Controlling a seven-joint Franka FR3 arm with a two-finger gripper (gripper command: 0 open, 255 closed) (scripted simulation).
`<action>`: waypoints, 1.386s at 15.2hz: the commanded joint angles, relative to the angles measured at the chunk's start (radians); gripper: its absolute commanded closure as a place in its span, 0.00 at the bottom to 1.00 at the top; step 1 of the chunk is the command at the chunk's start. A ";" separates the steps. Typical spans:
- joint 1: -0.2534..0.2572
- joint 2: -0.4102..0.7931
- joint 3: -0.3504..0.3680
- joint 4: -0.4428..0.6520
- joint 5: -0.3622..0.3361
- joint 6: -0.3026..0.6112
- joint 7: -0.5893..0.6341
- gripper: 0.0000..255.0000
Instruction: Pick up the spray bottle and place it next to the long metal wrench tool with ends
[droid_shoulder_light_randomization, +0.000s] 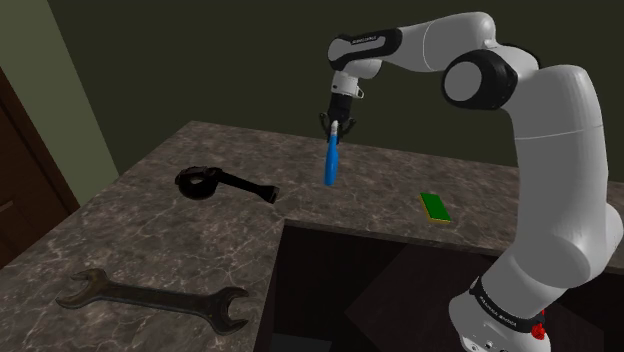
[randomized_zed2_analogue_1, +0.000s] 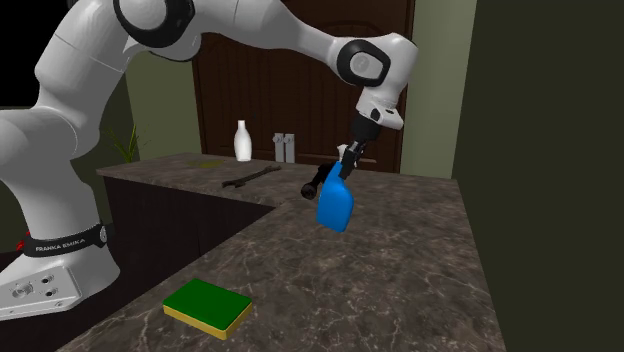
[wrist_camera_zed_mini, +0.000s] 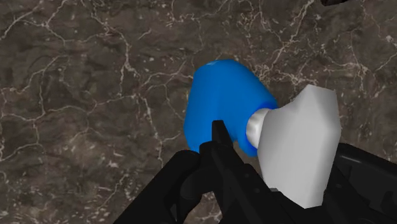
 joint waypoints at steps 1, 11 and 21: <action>0.010 0.066 0.008 -0.006 0.003 -0.015 0.011 1.00; -0.015 0.017 -0.002 -0.045 -0.004 -0.033 -0.020 1.00; -0.021 -0.014 -0.003 0.038 -0.007 -0.144 0.008 1.00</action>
